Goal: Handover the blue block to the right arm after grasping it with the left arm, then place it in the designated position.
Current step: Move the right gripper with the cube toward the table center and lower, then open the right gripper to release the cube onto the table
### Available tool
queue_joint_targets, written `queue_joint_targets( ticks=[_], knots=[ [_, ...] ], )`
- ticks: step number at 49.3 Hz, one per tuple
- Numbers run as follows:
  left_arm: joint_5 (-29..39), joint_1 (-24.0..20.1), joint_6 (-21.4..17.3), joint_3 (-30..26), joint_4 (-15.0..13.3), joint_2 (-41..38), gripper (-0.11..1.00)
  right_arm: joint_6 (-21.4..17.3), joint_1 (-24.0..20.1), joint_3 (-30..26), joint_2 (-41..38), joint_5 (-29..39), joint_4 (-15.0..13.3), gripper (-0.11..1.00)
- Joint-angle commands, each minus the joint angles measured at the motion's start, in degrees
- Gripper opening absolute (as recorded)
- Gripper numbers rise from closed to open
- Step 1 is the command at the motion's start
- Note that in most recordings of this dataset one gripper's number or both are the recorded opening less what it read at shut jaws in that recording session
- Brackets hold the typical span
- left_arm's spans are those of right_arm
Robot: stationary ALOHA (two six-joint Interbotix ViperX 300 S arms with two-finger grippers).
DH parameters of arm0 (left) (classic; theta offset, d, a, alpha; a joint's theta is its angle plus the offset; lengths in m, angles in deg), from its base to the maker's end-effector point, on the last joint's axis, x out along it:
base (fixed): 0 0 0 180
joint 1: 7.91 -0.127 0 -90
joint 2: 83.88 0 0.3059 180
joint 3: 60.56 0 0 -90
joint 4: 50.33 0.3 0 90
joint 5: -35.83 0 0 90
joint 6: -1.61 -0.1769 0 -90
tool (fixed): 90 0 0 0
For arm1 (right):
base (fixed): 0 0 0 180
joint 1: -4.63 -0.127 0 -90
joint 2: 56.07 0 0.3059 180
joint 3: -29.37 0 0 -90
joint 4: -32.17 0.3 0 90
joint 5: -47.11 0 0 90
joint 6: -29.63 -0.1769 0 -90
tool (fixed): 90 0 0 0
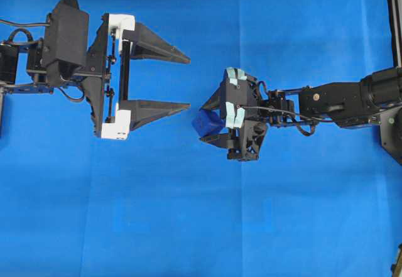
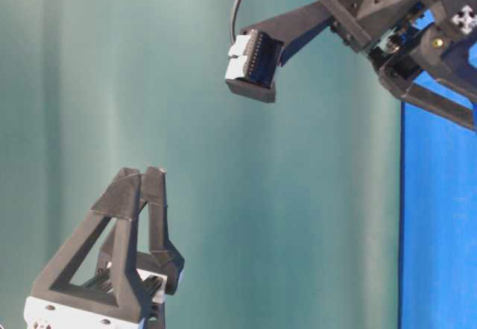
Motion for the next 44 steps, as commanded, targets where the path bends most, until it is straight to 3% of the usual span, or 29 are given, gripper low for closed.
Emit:
queue_joint_targets(
  ticks=[1,29,38,44],
  knots=[
    [-0.3,-0.1,-0.1,-0.9,0.1,1.2,0.93,0.0,0.0,-1.3,0.4,-0.9,0.2,0.54],
    [-0.3,-0.1,0.0,-0.7,0.1,1.4,0.93,-0.9,0.0,-2.0,-1.2,-0.6,1.0,0.56],
    [-0.3,-0.1,0.0,-0.6,0.1,1.5,0.93,-1.0,0.0,-2.0,-1.2,-0.5,1.1,0.96],
    [-0.3,-0.1,0.0,-0.5,0.1,1.6,0.93,-1.0,0.0,-2.0,-1.2,-0.4,1.3,0.91]
  ],
)
